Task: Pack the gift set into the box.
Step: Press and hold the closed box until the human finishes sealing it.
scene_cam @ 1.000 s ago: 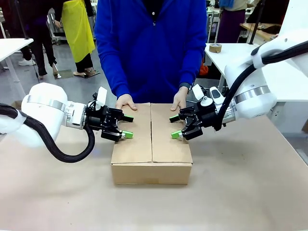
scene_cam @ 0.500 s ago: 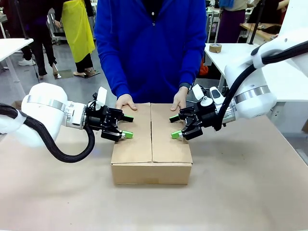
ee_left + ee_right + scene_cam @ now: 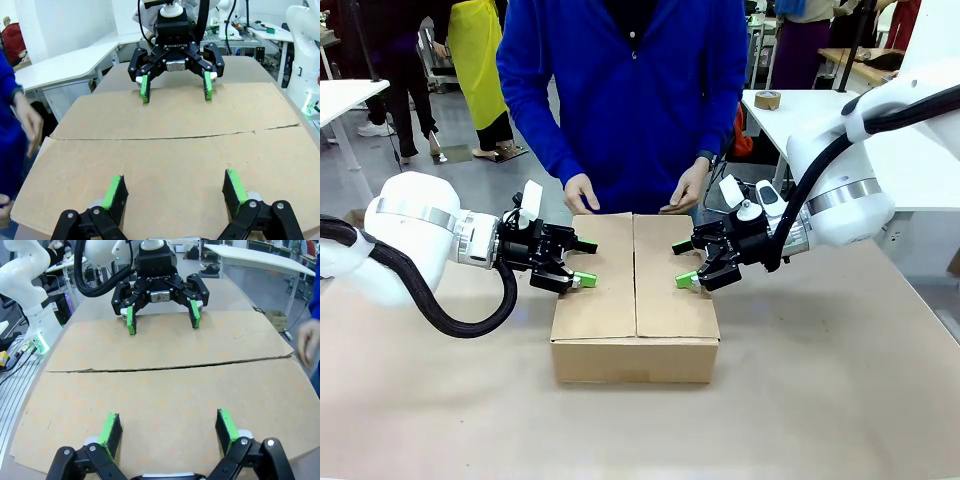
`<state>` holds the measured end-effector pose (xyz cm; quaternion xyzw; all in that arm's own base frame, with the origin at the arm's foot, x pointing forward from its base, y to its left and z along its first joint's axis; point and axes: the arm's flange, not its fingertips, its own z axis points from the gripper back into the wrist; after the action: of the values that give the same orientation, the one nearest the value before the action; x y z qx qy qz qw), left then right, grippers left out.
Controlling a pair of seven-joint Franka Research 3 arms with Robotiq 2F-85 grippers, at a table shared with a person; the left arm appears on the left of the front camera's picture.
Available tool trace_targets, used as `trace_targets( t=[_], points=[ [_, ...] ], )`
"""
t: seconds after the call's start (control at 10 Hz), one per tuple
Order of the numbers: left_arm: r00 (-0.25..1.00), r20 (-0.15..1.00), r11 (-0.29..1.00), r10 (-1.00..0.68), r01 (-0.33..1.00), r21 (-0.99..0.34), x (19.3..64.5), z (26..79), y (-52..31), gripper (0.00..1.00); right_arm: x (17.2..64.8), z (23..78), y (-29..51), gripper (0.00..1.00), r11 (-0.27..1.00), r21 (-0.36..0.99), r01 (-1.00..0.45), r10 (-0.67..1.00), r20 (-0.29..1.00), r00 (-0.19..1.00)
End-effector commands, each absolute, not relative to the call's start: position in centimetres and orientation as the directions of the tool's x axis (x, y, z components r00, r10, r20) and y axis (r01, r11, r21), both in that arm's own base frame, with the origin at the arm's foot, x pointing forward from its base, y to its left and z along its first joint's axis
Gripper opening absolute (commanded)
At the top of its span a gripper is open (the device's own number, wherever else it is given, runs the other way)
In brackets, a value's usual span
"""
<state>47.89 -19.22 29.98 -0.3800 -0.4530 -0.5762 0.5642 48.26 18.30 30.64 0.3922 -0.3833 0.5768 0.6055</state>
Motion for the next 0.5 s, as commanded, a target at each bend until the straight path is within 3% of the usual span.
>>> trace_targets(
  t=[0.0,0.4],
  points=[
    [-0.085,0.948,0.043,-0.307,0.994,0.103,47.74,29.85,-19.13,1.00,48.21,30.41,18.23,1.00,0.031,0.025,-0.999,0.403,0.915,0.035],
    [-0.085,0.948,0.043,-0.307,0.994,0.103,47.74,29.85,-19.13,1.00,48.21,30.41,18.23,1.00,0.031,0.025,-0.999,0.403,0.915,0.035]
  ],
)
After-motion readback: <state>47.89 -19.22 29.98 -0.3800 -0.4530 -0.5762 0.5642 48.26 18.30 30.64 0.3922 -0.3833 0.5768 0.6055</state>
